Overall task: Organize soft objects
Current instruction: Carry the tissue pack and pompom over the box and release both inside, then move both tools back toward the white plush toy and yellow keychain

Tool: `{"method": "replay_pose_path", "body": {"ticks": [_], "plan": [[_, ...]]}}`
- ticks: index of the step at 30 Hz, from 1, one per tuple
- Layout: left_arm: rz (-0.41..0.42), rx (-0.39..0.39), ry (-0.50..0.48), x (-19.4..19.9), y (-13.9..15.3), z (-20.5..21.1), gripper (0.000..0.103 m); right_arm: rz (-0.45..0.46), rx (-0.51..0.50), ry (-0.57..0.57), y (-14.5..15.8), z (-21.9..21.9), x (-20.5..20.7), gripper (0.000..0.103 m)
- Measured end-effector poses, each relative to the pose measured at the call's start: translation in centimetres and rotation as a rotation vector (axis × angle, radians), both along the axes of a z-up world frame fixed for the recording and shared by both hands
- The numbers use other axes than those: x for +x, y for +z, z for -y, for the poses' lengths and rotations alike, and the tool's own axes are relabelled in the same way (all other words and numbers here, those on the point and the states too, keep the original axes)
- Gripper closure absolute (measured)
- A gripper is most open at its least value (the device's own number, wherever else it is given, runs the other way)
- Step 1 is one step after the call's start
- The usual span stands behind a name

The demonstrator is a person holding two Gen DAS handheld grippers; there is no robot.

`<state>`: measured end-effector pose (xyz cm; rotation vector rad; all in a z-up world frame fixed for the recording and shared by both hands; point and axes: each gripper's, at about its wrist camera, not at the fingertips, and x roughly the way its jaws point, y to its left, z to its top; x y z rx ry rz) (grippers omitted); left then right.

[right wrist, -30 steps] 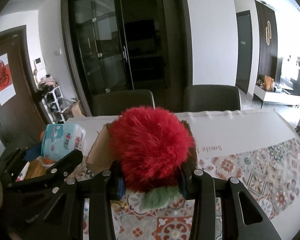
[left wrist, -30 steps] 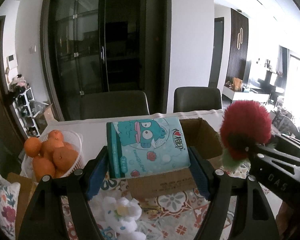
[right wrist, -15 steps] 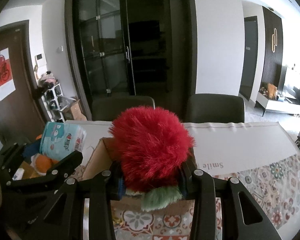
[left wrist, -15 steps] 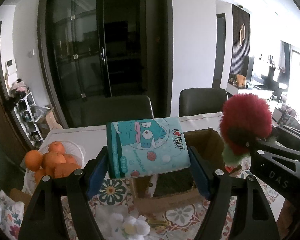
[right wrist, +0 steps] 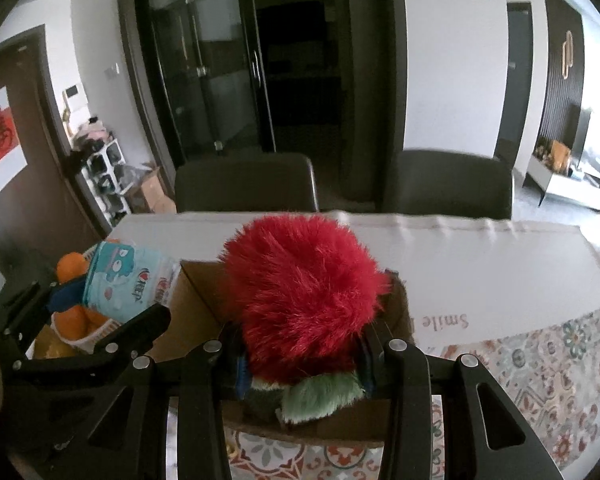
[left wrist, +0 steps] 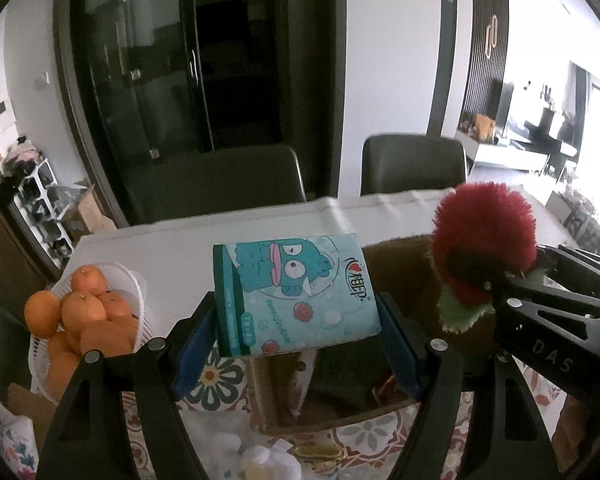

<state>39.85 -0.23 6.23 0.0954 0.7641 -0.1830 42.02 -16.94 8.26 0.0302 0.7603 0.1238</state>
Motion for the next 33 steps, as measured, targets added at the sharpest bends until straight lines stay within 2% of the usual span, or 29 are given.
{"method": "replay_pose_path", "body": {"ticks": [9,12,14,17,23,33], "plan": [[-0.087,0.052,-0.011,1.5,-3.1,1.1,0.027,-0.098,0.005,-0.01,-3.8,1.1,2.1,0.062],[-0.088,0.078,-0.005,1.4,-3.5,1.3,0.026,-0.12,0.007,-0.006,-4.4,1.2,2.4,0.054],[-0.073,0.089,0.006,1.1,-3.4,1.2,0.019,-0.134,-0.004,-0.012,-4.6,1.2,2.4,0.041],[-0.042,0.101,0.013,0.2,-2.8,1.0,0.018,-0.106,-0.028,-0.036,-4.2,1.1,1.8,0.037],[0.036,0.124,0.025,-2.4,-1.4,-0.3,0.013,-0.038,-0.05,-0.06,-2.3,0.2,-0.6,0.036],[0.072,0.087,0.074,-7.0,0.2,-4.8,0.011,0.081,-0.082,-0.019,0.4,-4.6,-5.4,0.033]]}}
